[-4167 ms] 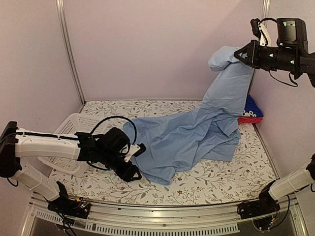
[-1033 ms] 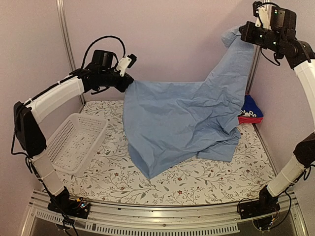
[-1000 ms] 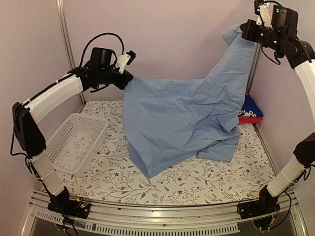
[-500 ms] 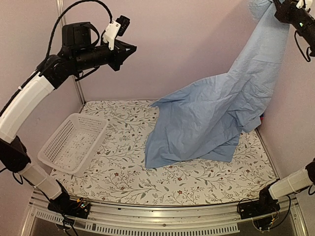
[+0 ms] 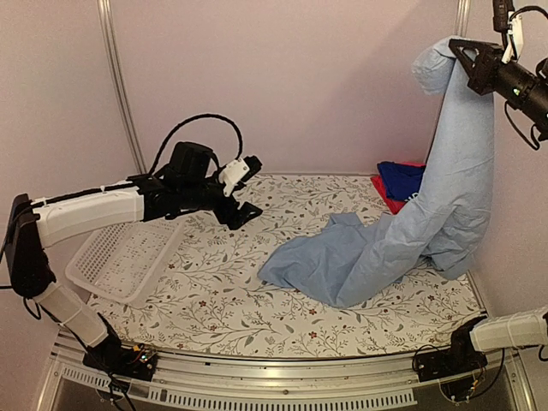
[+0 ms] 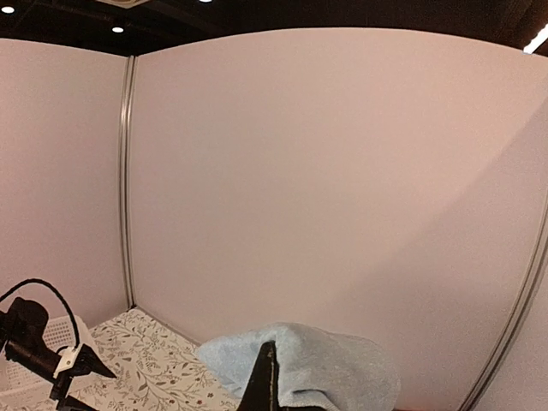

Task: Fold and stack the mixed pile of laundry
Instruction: Adjust the crumpled shirt at the center of the board.

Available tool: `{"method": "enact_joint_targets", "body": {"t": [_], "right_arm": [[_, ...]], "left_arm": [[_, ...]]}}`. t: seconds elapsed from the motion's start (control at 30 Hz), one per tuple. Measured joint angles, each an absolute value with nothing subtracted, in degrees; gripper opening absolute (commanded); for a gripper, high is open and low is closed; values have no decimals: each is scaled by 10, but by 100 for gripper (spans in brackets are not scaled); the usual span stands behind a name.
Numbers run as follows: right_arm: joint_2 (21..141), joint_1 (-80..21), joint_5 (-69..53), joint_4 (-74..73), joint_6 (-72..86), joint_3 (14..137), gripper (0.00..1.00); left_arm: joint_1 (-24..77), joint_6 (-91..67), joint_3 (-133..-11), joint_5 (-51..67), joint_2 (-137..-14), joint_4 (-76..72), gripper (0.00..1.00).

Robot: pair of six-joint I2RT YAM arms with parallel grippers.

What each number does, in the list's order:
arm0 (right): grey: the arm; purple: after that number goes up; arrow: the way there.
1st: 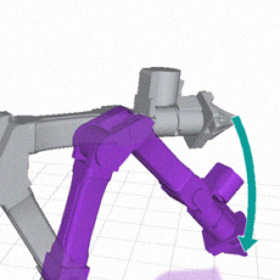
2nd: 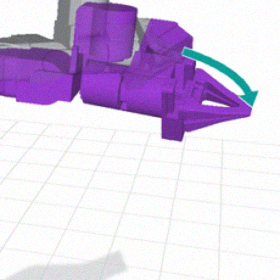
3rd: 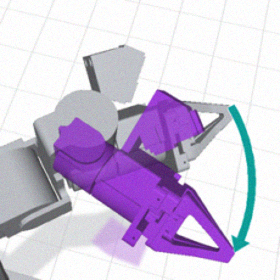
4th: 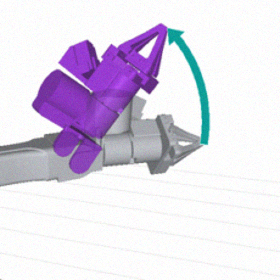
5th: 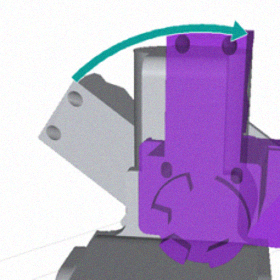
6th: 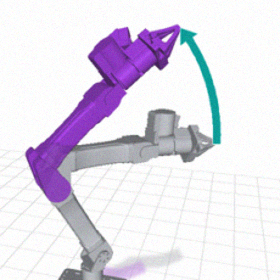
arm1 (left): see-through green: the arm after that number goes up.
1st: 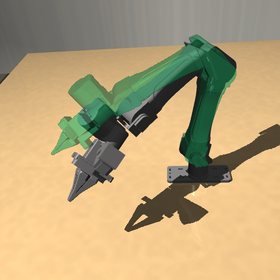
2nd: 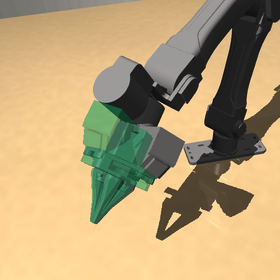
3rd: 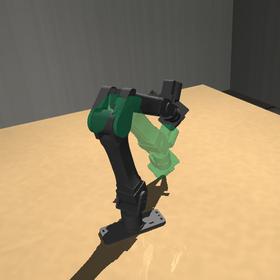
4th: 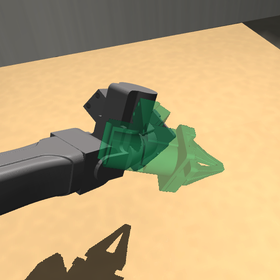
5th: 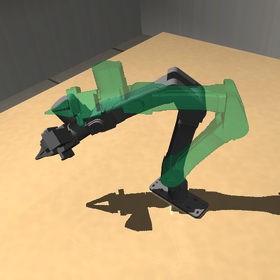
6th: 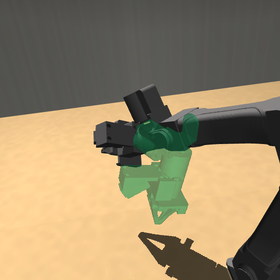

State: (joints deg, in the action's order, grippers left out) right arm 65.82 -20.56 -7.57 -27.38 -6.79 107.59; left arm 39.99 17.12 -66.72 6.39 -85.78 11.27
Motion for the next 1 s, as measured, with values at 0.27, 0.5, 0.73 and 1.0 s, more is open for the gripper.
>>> {"method": "enact_joint_targets", "body": {"t": [0.27,0.5,0.73,1.0], "right_arm": [[543,-206,-112,-356,46,882,0],[504,-206,-21,-411,163,833,0],[548,-206,84,-456,225,837,0],[603,-205,108,-458,236,817,0]], "left_arm": [[416,199,-840,151,-1057,94,82],[477,129,-1047,188,-1271,141,80],[496,43,-1088,190,-1373,249,62],[488,-30,-1047,156,-1363,303,0]]}}
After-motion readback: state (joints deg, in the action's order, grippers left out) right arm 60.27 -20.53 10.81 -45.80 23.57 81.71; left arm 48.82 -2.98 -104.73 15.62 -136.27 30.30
